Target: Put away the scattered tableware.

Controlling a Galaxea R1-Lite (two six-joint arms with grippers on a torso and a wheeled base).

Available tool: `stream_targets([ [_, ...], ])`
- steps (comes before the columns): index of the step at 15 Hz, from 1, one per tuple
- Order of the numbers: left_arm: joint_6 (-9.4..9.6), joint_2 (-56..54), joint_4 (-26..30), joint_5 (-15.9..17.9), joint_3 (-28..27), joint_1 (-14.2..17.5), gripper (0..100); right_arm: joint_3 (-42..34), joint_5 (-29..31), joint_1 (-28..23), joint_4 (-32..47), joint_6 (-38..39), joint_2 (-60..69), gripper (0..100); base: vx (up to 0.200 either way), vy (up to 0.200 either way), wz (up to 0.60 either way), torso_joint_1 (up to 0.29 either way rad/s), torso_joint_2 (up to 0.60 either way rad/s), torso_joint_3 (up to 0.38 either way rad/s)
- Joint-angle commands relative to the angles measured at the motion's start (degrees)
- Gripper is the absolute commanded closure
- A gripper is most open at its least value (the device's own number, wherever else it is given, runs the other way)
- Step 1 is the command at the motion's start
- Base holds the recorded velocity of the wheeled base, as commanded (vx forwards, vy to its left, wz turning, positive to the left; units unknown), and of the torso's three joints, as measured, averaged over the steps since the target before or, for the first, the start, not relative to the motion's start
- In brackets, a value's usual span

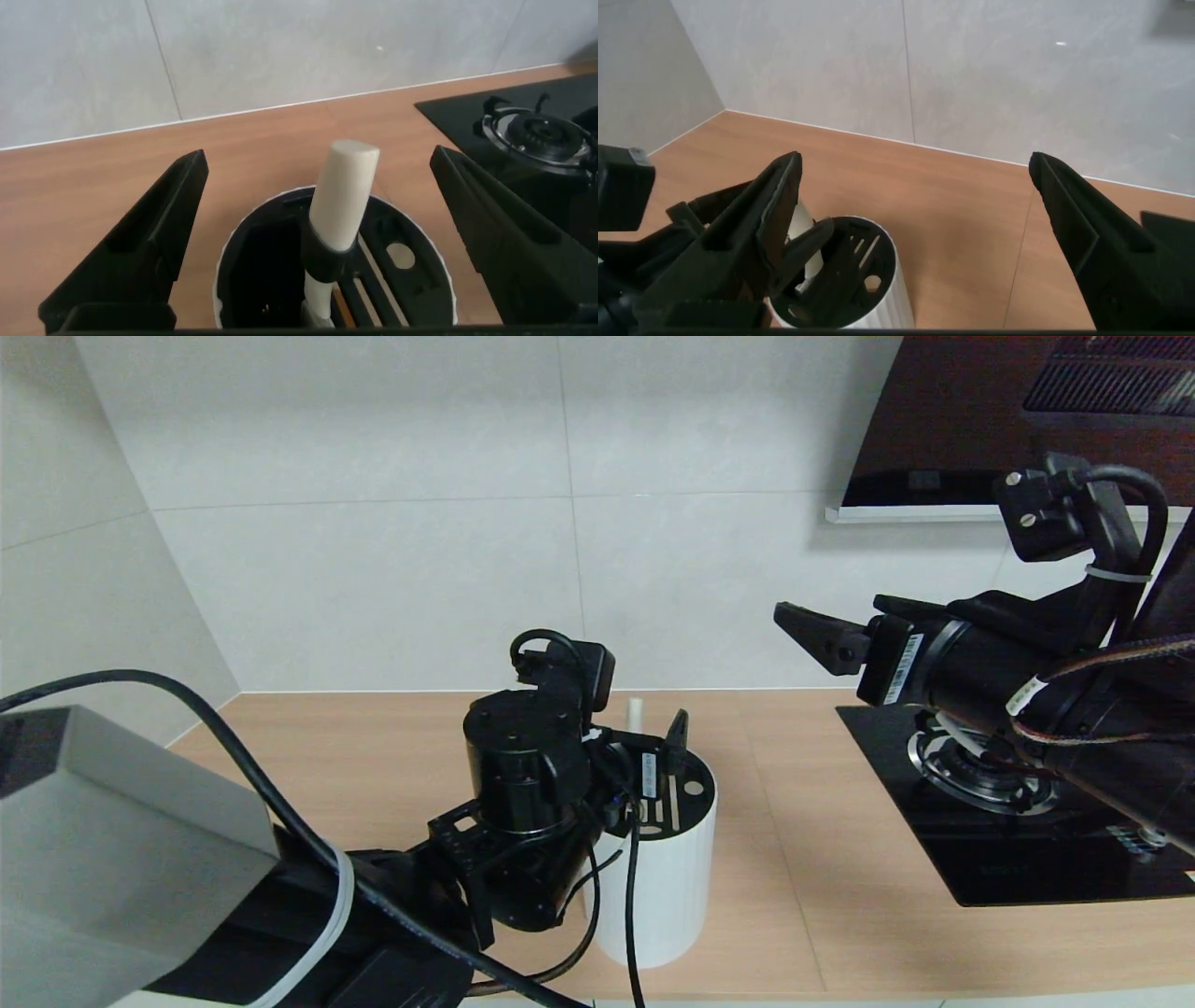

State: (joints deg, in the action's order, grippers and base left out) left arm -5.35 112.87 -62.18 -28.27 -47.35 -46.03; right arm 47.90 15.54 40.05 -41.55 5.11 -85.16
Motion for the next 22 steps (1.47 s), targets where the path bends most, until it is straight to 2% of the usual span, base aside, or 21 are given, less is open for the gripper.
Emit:
stream_targets([
  [1, -0.01, -0.7, -0.2, 0.0, 0.0, 0.0, 0, 0.0, 0.0, 0.0, 0.0, 0.0, 0.0, 0, 0.000, 0.000, 0.00, 0.000, 0.00, 0.000],
  [6, -0.01, -13.0, 0.2, 0.4, 0.7, 1.6, 0, -0.1, 0.0, -0.1, 0.0, 0.0, 0.7, 0, 0.000, 0.000, 0.00, 0.000, 0.00, 0.000],
  [9, -0.01, -24.9, 0.7, 7.8, 4.9, 4.6, 0, -0.6, -0.1, -0.8, 0.1, -0.3, 5.0, 0, 0.000, 0.000, 0.00, 0.000, 0.00, 0.000],
  [10, -0.01, -31.0, 3.6, 11.3, 7.7, 6.1, 0, -1.2, -0.3, -0.8, 0.1, -1.7, 7.9, 0, 0.000, 0.000, 0.00, 0.000, 0.00, 0.000],
  [11, -0.01, -35.7, 6.8, 12.6, 9.3, 8.2, 0, -3.3, 0.2, -0.8, 0.1, -2.3, 10.7, 0, 0.000, 0.000, 0.00, 0.000, 0.00, 0.000],
  [12, -0.10, -40.3, 10.3, 13.2, 11.9, 11.2, 0, -7.0, -0.3, -2.2, 0.2, -2.5, 15.2, 0, 0.000, 0.000, 0.00, 0.000, 0.00, 0.000],
  [14, -0.19, -47.2, 13.6, 13.4, 17.0, 15.6, 0, -11.2, -1.4, -4.0, 2.2, -2.6, 22.0, 0, 0.000, 0.000, 0.00, 0.000, 0.00, 0.000],
  [15, -0.19, -53.0, 15.2, 13.4, 21.0, 17.2, 0, -15.1, -2.3, -4.1, 5.5, -2.6, 28.3, 0, 0.000, 0.000, 0.00, 0.000, 0.00, 0.000],
  [16, -0.10, -57.4, 16.7, 13.4, 22.8, 17.4, 0, -17.2, -2.5, -4.1, 8.4, -3.2, 33.0, 0, 0.000, 0.000, 0.00, 0.000, 0.00, 0.000],
  [17, -0.01, -65.1, 21.8, 13.3, 25.0, 18.4, 0, -19.9, -2.5, -6.0, 13.5, -3.7, 40.3, 0, 0.000, 0.000, 0.00, 0.000, 0.00, 0.000],
  [18, -0.01, -71.7, 28.3, 13.6, 26.1, 21.1, 0, -22.1, -3.0, -10.5, 17.3, -3.7, 45.5, 0, 0.000, 0.000, 0.00, 0.000, 0.00, 0.000],
  [19, -0.01, -76.6, 33.7, 13.7, 26.5, 22.1, 0, -24.1, -4.3, -14.1, 19.9, -3.7, 50.3, 0, 0.000, 0.000, 0.00, 0.000, 0.00, 0.000],
  [20, -0.01, -84.5, 42.6, 13.9, 26.6, 23.2, 0, -25.9, -6.6, -18.0, 24.1, -3.6, 57.2, 0, 0.000, 0.000, 0.00, 0.000, 0.00, 0.000],
  [22, -0.10, -95.6, 54.4, 16.0, 26.5, 26.9, 0, -26.2, -7.0, -23.0, 33.1, -3.7, 67.0, 0, 0.000, 0.000, 0.00, 0.000, 0.00, 0.000],
])
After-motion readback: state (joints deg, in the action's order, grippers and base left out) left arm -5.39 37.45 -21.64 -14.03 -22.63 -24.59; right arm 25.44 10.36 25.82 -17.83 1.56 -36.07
